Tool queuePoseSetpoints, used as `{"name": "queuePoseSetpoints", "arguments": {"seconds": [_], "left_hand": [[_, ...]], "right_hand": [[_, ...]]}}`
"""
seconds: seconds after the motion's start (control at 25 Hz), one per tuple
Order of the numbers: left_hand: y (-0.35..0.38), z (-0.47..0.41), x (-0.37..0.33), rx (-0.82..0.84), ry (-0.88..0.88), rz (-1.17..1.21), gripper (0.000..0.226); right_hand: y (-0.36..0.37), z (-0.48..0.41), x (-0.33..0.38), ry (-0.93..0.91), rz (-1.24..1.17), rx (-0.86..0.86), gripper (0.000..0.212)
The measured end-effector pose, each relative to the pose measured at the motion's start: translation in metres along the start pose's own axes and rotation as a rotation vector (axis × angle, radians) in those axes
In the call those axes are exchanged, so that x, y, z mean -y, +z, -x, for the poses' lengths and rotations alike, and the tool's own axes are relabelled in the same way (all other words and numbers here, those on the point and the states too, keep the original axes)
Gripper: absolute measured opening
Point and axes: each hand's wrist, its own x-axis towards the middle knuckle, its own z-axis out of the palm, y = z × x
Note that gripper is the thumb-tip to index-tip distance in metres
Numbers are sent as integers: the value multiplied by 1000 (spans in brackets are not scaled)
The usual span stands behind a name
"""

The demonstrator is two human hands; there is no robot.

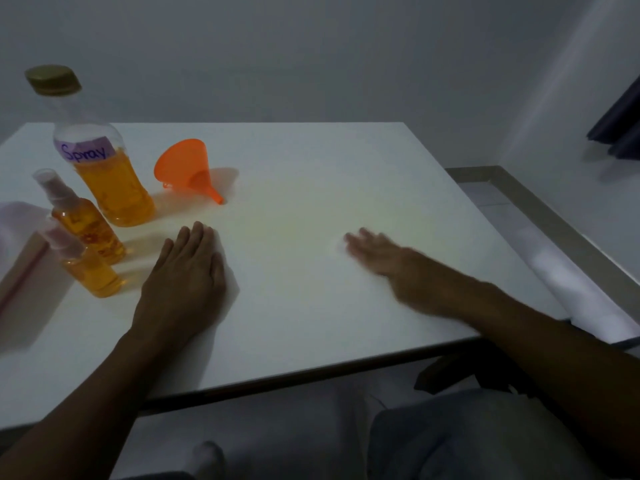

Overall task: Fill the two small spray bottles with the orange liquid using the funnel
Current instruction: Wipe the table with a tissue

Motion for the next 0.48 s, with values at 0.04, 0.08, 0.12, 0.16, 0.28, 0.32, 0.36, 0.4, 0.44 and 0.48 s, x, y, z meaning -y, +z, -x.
{"name": "queuePoseSetpoints", "arguments": {"seconds": [0.04,0.08,0.12,0.16,0.28,0.32,0.36,0.4,0.44,0.48], "left_hand": [[0,0,0,0,-2,0,66],[0,0,0,2,-1,-1,66],[0,0,0,5,0,-3,66],[0,1,0,9,0,-3,65],[-1,-1,-1,12,-6,4,65],[-1,-1,-1,13,-8,7,65],[-1,-1,-1,12,-9,7,65],[-1,-1,-1,12,-6,5,65],[-1,-1,-1,15,-3,5,65],[-2,-1,-1,18,1,6,65]], "right_hand": [[-8,4,-19,134,-23,-54,95],[-14,2,-35,278,-46,-108,92],[-20,-7,-45,419,-40,-145,88],[-24,-22,-49,540,-18,-164,82],[-25,-87,-19,638,2,-229,71],[-19,-104,-4,588,1,-231,72],[-13,-116,9,496,11,-204,74],[-7,-119,23,397,12,-151,76],[-1,-113,35,298,2,-105,79],[3,-100,43,184,-16,-80,82]]}}
